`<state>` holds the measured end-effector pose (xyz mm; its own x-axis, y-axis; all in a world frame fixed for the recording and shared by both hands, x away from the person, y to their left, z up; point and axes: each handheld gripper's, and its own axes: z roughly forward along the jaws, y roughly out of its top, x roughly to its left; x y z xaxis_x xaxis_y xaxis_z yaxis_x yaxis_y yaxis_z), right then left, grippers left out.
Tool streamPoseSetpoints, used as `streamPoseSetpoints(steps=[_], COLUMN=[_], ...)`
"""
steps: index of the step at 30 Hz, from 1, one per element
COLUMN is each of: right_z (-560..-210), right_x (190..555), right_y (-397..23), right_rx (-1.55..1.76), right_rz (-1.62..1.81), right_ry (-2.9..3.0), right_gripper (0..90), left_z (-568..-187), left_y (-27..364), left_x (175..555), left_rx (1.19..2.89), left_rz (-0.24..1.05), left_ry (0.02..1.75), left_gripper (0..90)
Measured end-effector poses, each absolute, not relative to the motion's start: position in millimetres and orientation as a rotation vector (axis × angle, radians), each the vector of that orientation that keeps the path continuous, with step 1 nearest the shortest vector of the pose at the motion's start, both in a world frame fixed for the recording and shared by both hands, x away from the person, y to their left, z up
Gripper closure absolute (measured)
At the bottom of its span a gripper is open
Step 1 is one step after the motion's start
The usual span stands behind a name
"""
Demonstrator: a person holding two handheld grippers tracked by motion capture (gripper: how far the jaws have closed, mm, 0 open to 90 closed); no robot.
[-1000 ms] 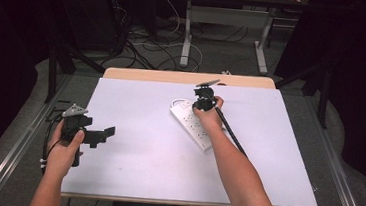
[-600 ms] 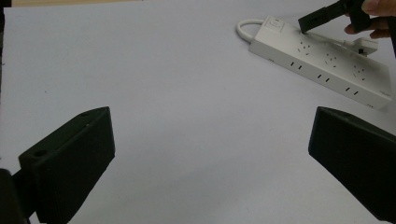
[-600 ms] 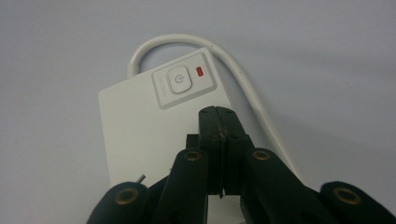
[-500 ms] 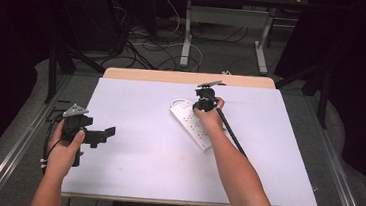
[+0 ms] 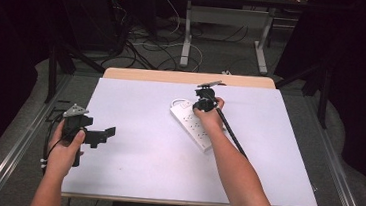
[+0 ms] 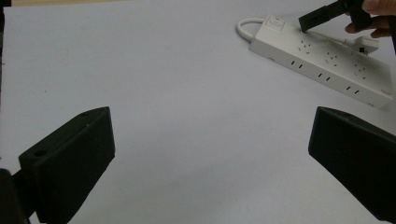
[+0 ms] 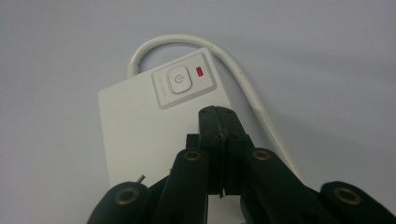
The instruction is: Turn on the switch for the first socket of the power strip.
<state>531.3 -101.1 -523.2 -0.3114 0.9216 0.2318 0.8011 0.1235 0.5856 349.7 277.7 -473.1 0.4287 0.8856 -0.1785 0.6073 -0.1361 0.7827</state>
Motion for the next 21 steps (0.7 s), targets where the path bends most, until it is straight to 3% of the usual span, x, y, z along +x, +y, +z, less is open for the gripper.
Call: streamPoseSetpoints(steps=[21], right_z=[-526.1], right_x=[530.7], right_y=[-101.7], right_rx=[1.718], right_rz=[0.961], right_ry=[2.201], right_gripper=[90.0], left_z=[-473.0], left_y=[277.3], left_x=[349.4], left_rx=[1.833], left_rz=[0.416], left_ry=[1.28], left_gripper=[0.3])
